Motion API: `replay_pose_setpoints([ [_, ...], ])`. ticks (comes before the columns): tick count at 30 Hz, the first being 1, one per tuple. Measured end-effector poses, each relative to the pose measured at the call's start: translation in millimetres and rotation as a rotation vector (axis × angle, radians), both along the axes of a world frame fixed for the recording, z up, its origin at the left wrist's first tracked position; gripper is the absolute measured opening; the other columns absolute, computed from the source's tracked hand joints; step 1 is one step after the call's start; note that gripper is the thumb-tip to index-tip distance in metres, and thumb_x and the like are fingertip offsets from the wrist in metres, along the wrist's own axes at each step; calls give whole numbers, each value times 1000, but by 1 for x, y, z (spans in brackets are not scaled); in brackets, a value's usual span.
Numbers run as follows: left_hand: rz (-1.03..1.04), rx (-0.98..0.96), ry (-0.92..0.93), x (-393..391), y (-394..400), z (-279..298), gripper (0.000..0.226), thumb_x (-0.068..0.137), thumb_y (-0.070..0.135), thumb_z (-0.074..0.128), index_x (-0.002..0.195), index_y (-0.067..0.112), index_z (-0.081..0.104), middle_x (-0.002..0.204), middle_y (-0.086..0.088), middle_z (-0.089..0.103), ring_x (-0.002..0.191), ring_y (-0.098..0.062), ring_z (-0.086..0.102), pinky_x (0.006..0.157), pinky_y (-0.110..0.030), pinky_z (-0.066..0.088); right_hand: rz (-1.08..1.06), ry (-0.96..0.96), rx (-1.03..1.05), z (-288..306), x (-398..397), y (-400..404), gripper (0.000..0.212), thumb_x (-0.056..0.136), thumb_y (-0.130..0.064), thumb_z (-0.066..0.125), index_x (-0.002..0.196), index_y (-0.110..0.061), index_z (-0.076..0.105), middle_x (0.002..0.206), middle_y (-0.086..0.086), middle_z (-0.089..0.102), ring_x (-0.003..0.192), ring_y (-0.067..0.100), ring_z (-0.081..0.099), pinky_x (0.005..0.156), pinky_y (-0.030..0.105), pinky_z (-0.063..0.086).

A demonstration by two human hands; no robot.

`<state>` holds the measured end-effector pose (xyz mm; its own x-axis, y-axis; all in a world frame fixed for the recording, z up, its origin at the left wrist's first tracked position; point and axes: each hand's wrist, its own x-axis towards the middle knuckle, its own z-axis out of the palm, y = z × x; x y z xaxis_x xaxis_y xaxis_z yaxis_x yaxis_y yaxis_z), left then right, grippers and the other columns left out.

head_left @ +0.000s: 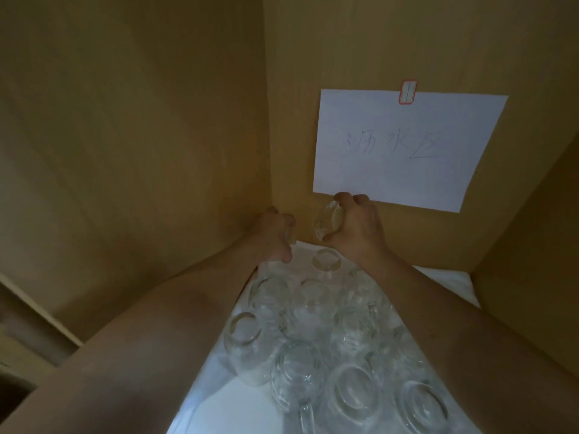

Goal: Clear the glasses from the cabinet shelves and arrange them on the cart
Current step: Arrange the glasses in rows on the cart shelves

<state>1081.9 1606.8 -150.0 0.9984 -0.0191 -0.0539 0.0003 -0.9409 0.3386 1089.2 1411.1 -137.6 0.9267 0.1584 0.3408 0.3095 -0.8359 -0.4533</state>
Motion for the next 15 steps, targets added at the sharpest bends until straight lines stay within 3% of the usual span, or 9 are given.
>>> replay_pose_setpoints([
  [5, 32, 12, -57, -16, -2, 18, 93, 59, 23, 93, 143, 21, 52, 129, -6, 43, 117, -29, 50, 90, -34, 51, -40, -3, 16, 12, -9, 3, 89, 65, -33, 87, 144, -22, 47, 132, 14, 49, 119, 37, 51, 93, 44, 53],
  [8, 38, -52, -168, -34, 1, 35, 84, 60, 26, 92, 136, 18, 56, 125, -7, 43, 111, -30, 51, 90, -37, 52, -100, -19, 67, 23, -20, 4, 89, 64, -29, 86, 143, -21, 46, 133, 13, 47, 120, 36, 51, 95, 41, 51],
  [15, 164, -214, -409, -76, -1, 60, 72, 60, 28, 90, 121, 14, 54, 125, -9, 42, 109, -31, 49, 84, -36, 50, -341, -22, 391, 48, -64, -3, 95, 55, -36, 94, 137, -25, 48, 127, 9, 50, 114, 29, 57, 94, 35, 51],
])
